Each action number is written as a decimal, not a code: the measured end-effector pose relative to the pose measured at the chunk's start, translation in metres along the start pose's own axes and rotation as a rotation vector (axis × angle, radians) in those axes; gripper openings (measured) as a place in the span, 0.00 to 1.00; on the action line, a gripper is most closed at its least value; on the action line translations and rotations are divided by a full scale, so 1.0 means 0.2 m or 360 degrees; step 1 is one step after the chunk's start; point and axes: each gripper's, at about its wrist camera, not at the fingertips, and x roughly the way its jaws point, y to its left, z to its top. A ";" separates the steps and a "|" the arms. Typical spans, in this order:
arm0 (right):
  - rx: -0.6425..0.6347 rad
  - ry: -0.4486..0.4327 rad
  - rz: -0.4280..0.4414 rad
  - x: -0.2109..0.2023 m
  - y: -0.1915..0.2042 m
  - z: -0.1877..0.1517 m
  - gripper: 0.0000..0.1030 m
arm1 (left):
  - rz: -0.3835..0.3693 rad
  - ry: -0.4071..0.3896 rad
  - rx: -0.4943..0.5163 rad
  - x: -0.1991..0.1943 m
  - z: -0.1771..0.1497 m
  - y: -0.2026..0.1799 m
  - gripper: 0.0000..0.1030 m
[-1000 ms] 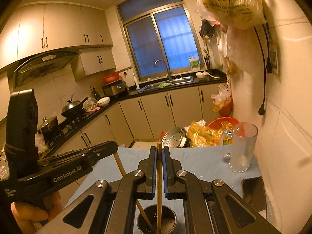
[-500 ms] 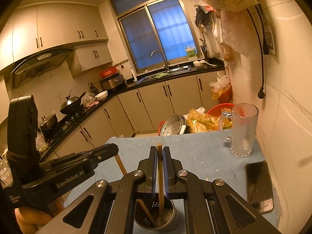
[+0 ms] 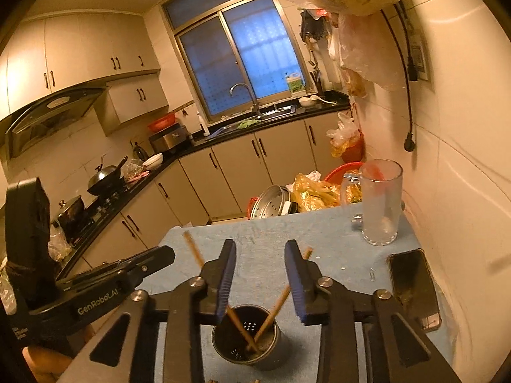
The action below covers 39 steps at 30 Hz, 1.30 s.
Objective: Organize utensils
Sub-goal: 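Lower both chopsticks into the black cup and open both tools, then withdraw both open tools from the cup back to the chopstick row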
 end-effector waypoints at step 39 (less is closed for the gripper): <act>0.0144 0.0451 -0.0098 -0.35 -0.12 -0.72 0.70 | 0.0359 0.0129 -0.0014 -0.45 -0.82 0.24 0.78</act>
